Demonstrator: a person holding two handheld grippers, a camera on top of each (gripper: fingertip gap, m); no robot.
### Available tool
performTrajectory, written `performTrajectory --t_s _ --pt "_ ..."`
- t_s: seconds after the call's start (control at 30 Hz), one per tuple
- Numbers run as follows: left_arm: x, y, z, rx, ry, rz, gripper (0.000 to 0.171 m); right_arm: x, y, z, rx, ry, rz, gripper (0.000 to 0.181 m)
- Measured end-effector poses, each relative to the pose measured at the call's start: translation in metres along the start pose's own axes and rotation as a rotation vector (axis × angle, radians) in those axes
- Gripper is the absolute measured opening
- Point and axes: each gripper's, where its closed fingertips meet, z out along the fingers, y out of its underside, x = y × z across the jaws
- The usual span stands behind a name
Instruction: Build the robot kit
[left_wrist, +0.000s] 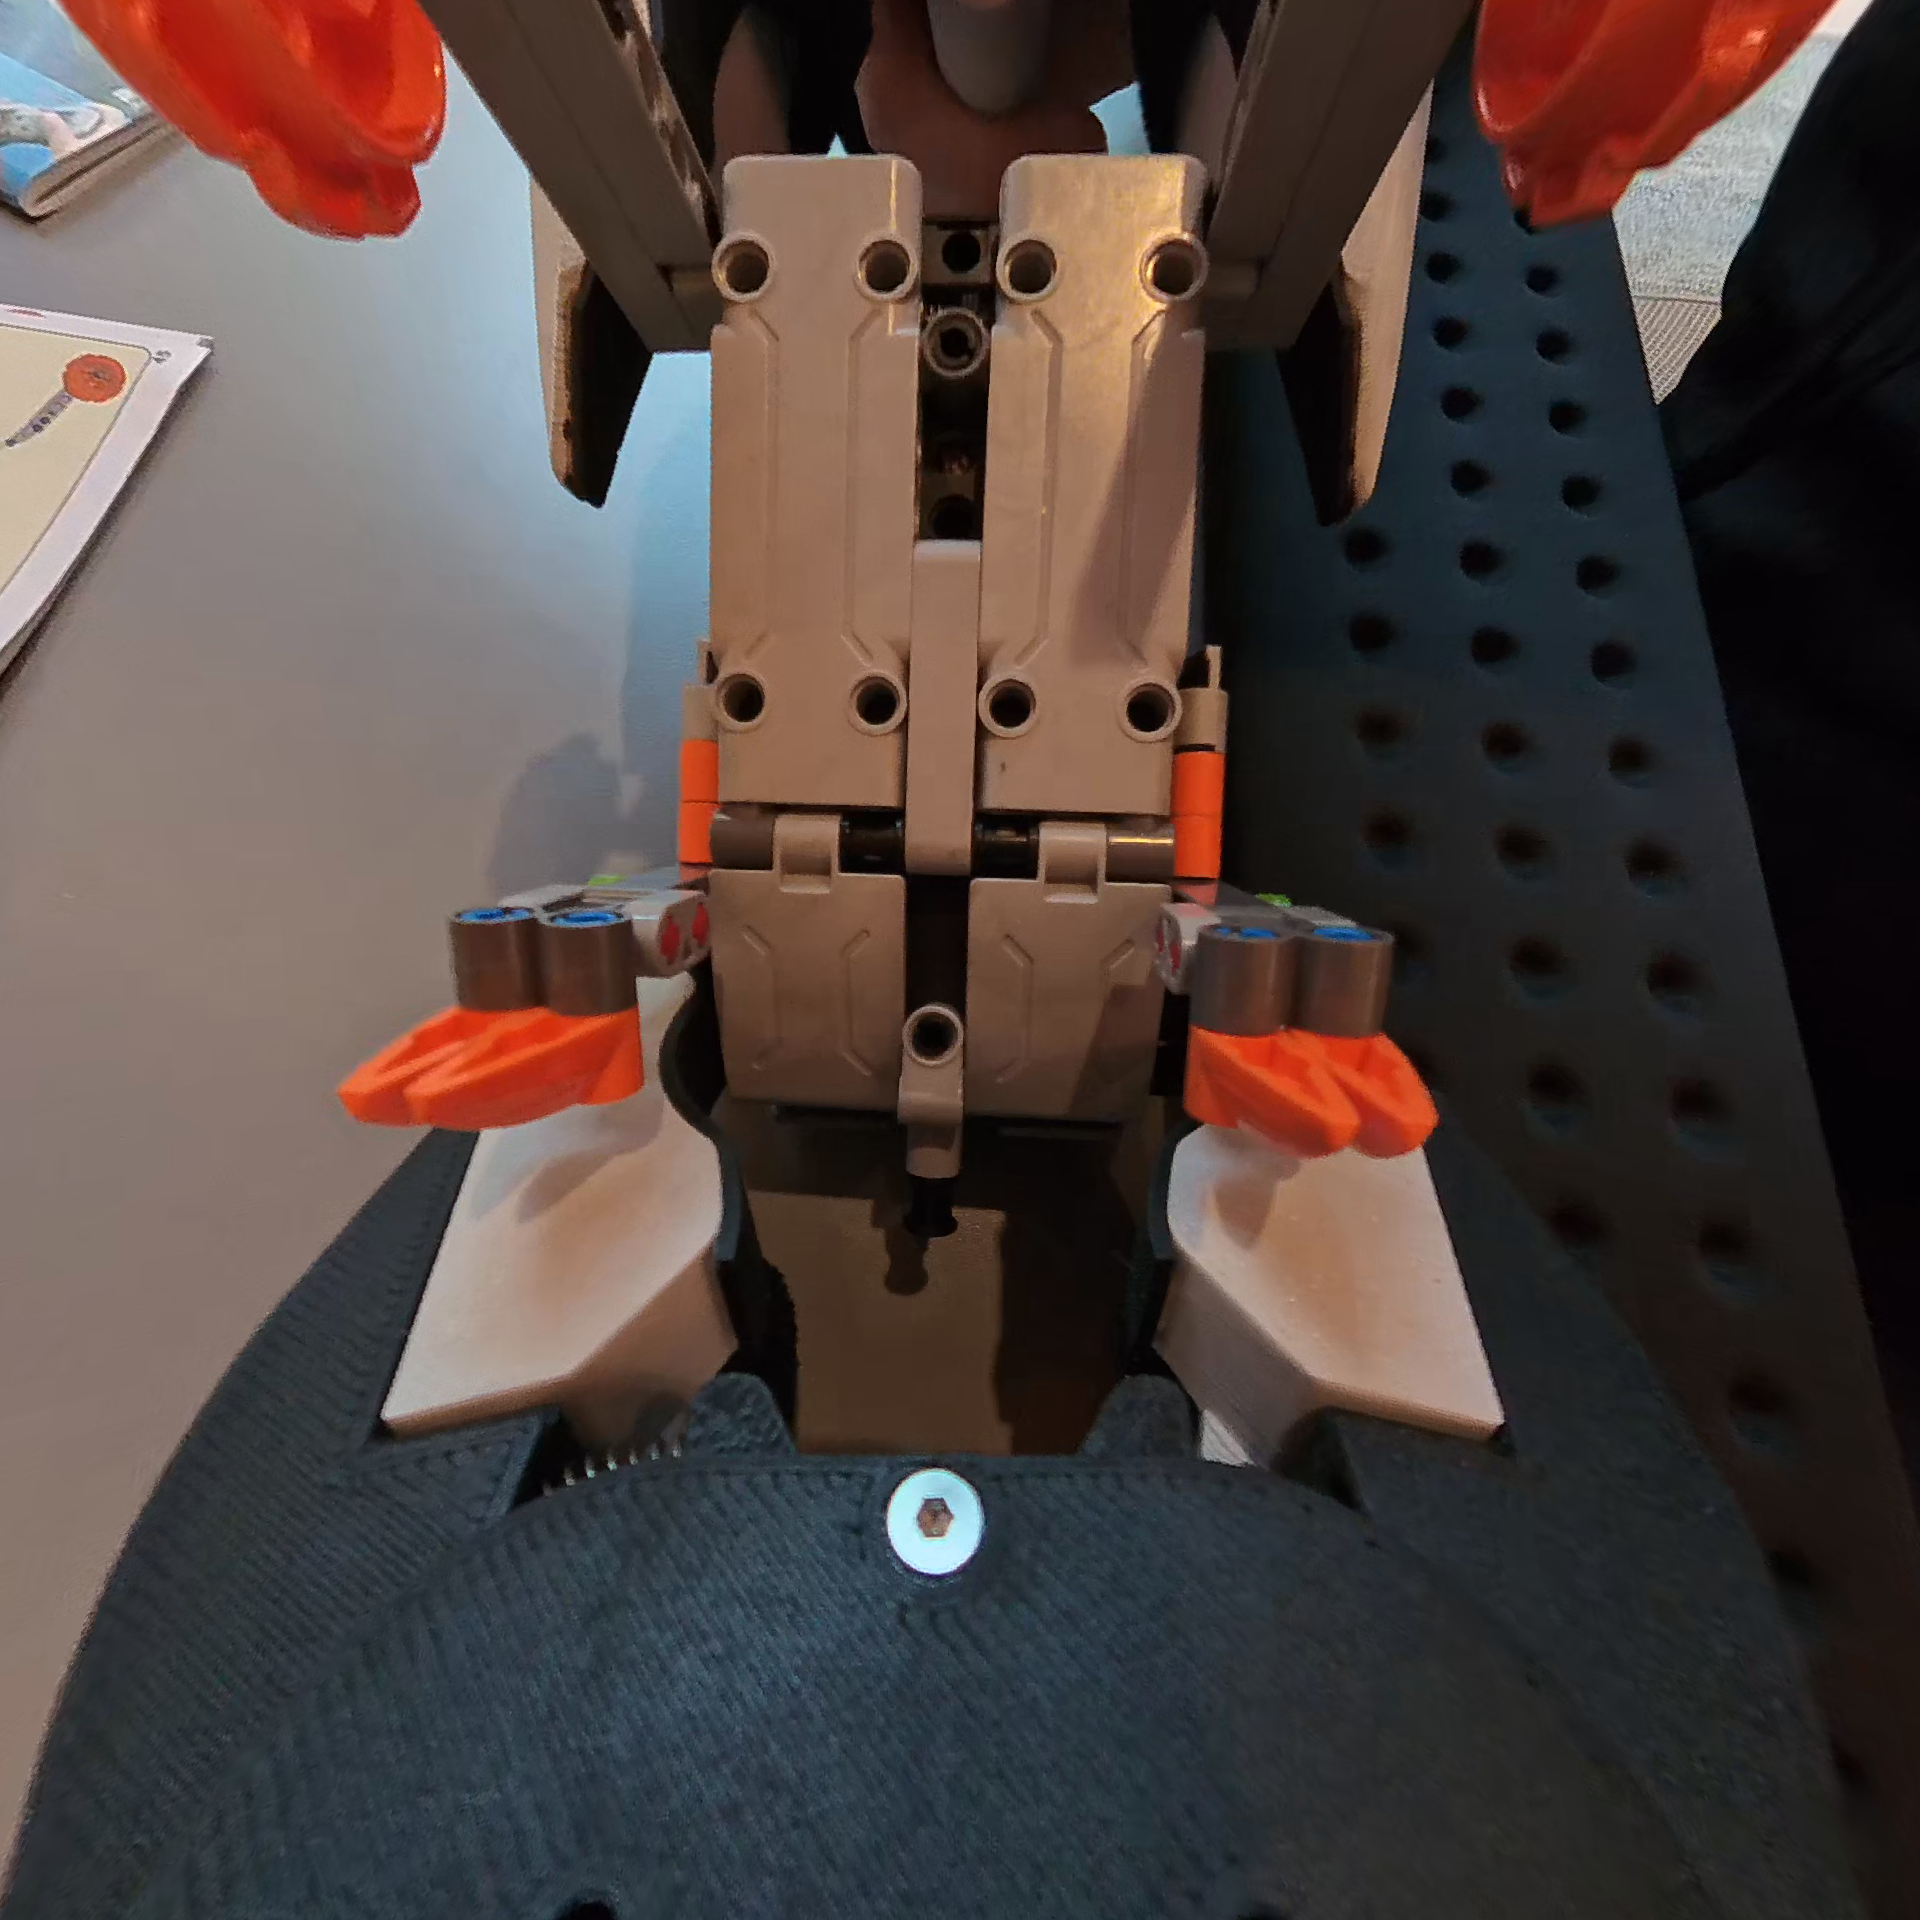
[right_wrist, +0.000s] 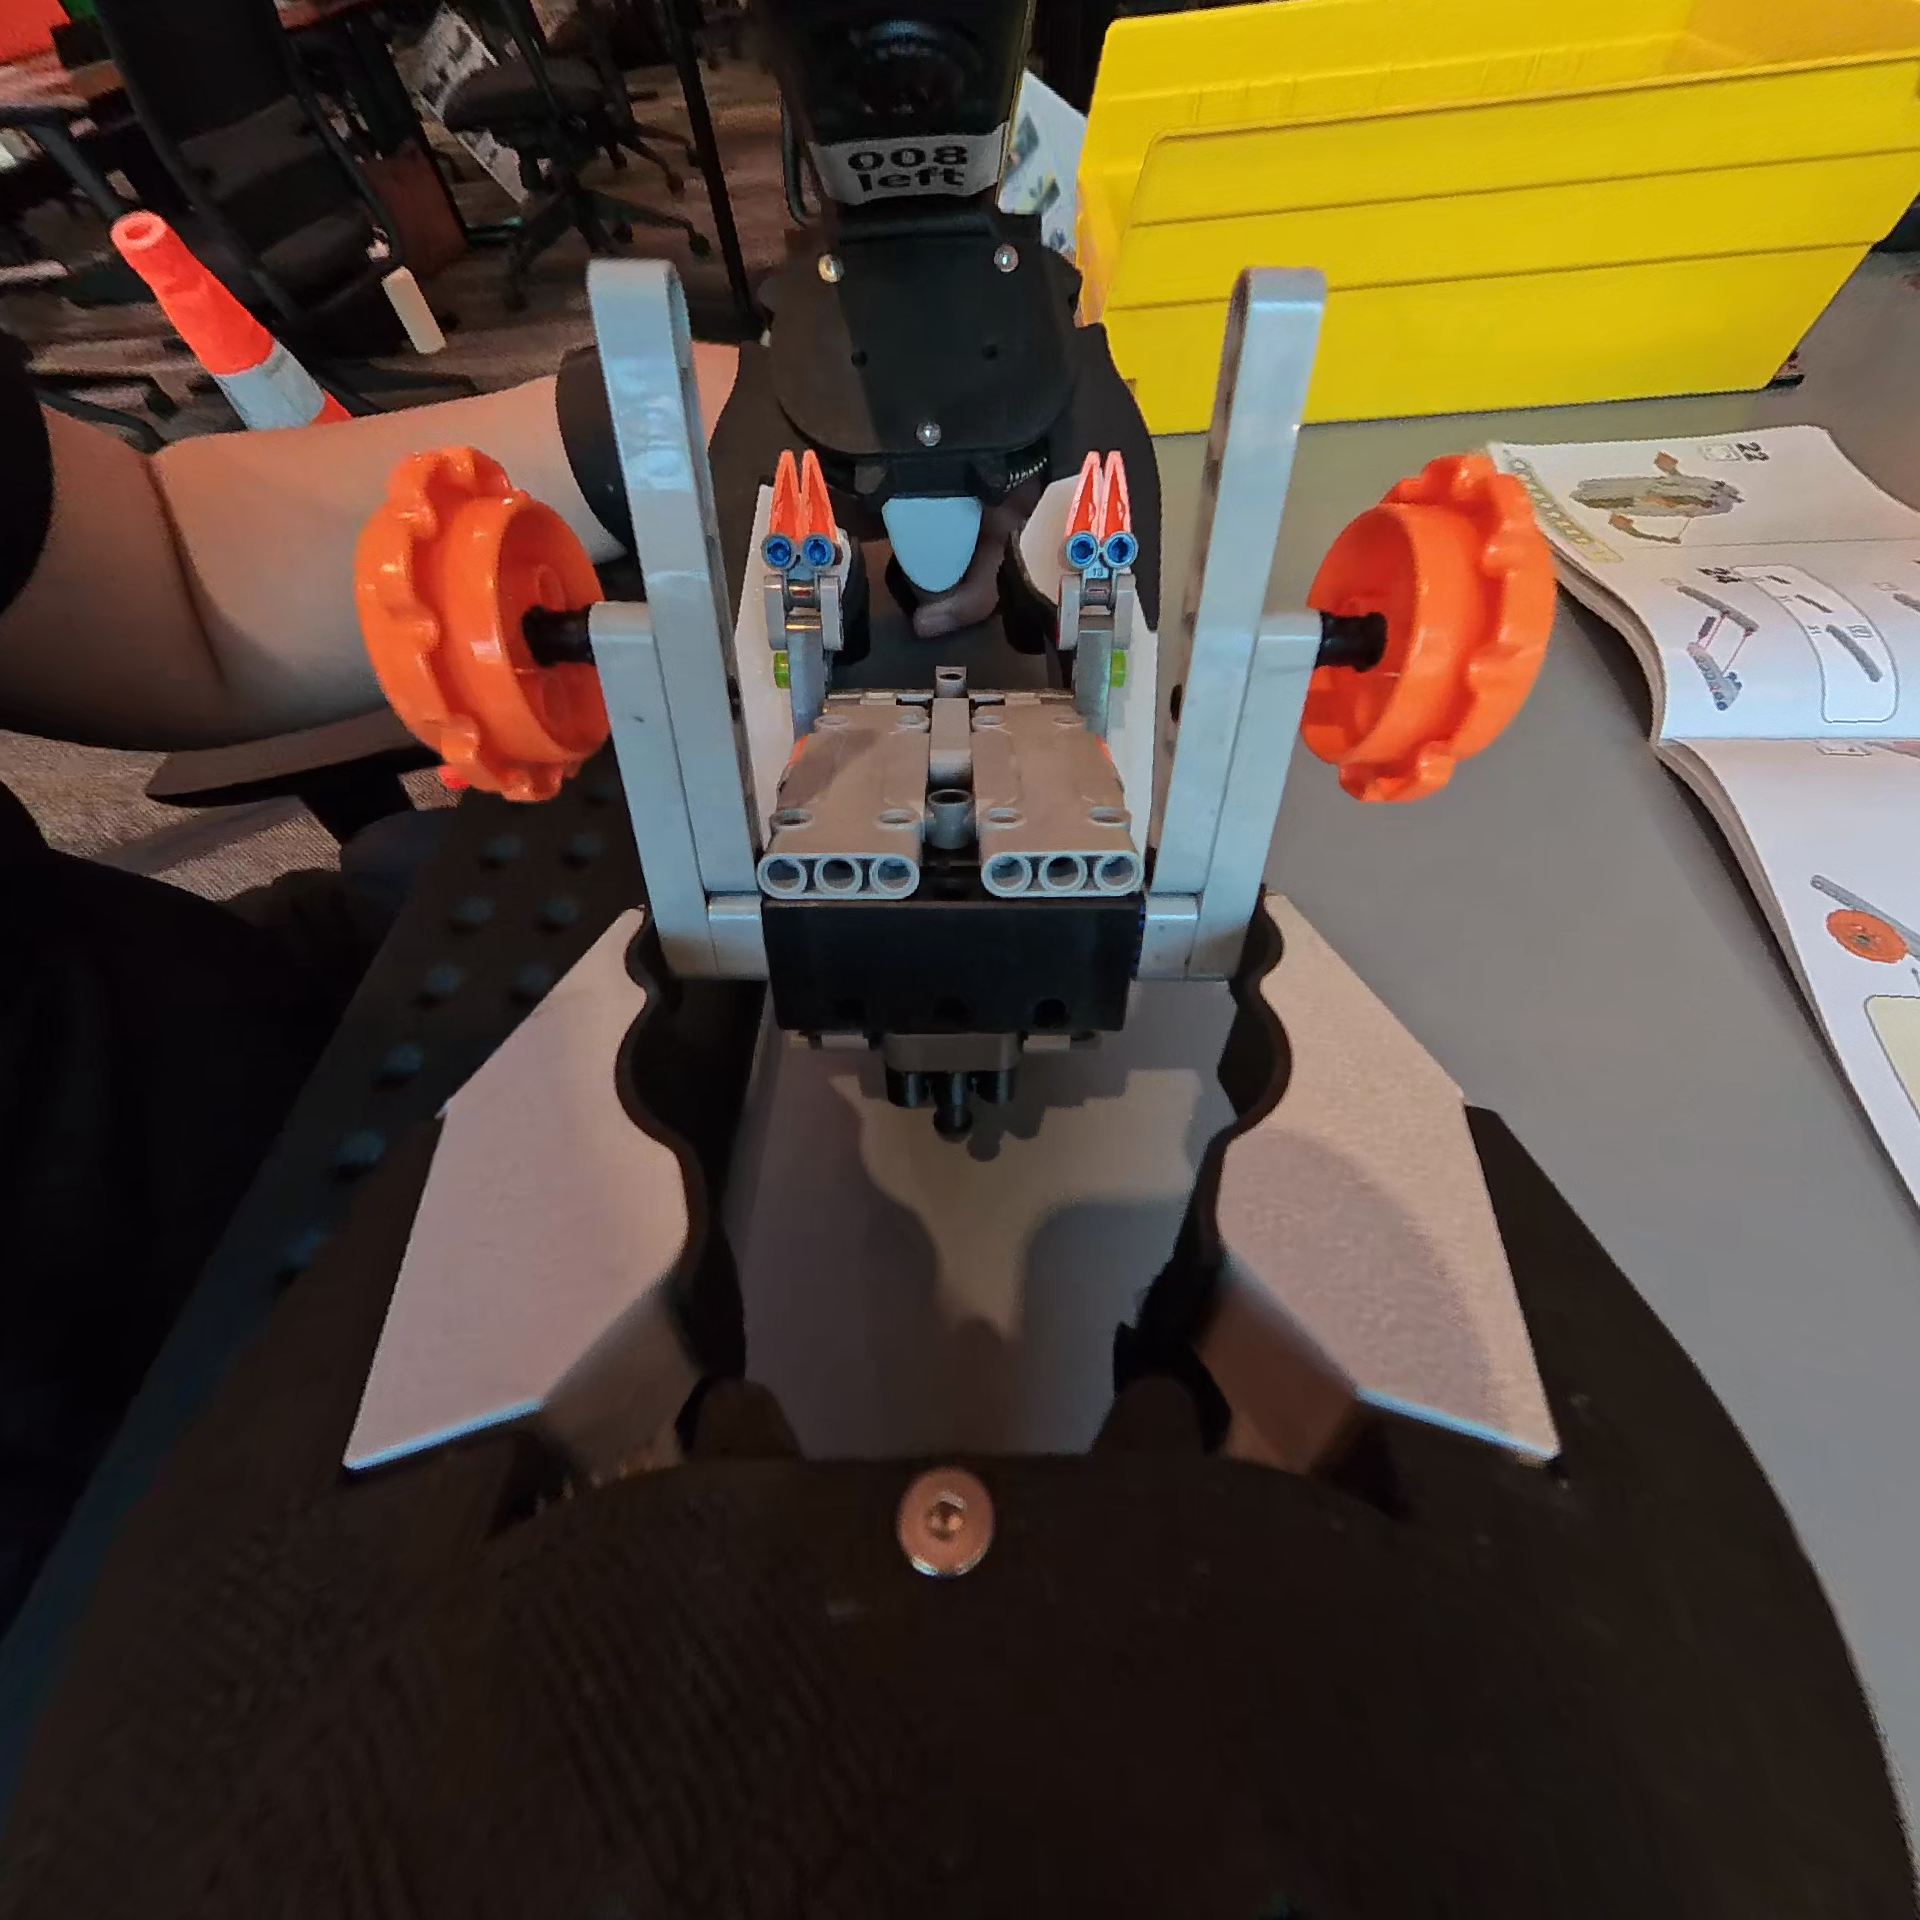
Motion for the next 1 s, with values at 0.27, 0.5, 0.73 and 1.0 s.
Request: performTrajectory --t_s 0.27,0.5,0.73,1.0 --pt "0.0000 -0.0007 0.0009 0.000 -0.015 0.019 0.089 -0.0019 -0.0062 -0.0007 0.023 0.007 0.059 0.108" --pt "-0.0003 -0.0003 0.0006 0.000 -0.021 0.026 0.089 0.0002 -0.0020 -0.0066 0.013 0.037 -0.024 0.105" --pt "-0.0005 -0.0001 0.0007 -0.001 -0.016 0.021 0.089 -0.0005 -0.0044 -0.0035 0.039 0.024 0.010 0.105" --pt "-0.0006 0.0002 0.0009 -0.001 -0.020 0.025 0.089 -0.0017 -0.0024 -0.0028 0.007 0.041 0.003 0.106"
